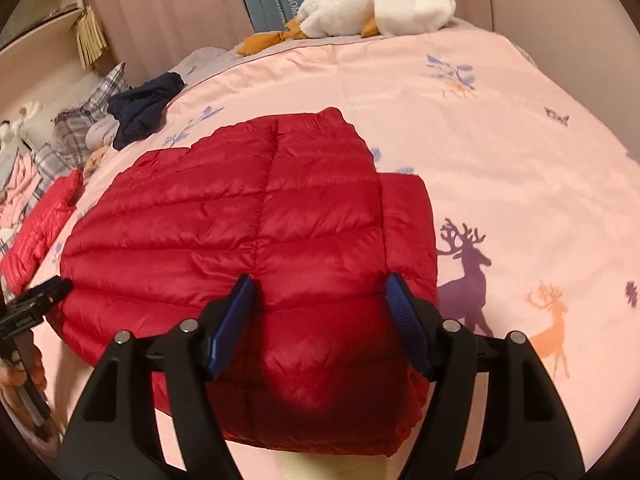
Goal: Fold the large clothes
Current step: 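Push the folded jacket edges inward with both tools to square it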
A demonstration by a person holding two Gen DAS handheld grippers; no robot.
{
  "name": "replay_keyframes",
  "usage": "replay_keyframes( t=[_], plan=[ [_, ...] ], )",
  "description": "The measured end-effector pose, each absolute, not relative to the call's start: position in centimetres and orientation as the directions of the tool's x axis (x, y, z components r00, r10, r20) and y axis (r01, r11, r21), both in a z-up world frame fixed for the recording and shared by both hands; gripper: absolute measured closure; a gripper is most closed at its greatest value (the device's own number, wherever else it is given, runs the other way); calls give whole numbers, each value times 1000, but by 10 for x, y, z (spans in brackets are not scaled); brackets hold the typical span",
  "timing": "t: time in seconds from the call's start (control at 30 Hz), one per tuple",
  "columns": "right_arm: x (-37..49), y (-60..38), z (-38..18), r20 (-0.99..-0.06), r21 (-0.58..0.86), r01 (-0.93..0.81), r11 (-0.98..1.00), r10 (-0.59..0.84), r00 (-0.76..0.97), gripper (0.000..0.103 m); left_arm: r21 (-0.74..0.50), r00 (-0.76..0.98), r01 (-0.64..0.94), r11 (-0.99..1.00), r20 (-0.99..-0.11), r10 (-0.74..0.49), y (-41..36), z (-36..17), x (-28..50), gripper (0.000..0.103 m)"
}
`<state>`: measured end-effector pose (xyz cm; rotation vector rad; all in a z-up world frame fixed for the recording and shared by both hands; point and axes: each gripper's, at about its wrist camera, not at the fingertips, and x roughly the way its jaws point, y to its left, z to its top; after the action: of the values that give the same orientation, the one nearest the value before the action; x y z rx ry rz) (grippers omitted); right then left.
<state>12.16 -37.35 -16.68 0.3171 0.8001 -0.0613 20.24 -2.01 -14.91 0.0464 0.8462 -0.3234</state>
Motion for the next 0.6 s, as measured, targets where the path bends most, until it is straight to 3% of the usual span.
replay_keyframes(
  t=[0.33, 0.6],
  plan=[
    [116, -379, -163, -710, 288, 169, 943, 92, 698, 34, -77, 627, 266, 961, -744, -233, -6, -146, 200, 6],
    [113, -381, -164, -709, 318, 163, 934, 120, 695, 34, -158, 596, 211, 965, -761, -255, 18, -156, 209, 6]
  ],
)
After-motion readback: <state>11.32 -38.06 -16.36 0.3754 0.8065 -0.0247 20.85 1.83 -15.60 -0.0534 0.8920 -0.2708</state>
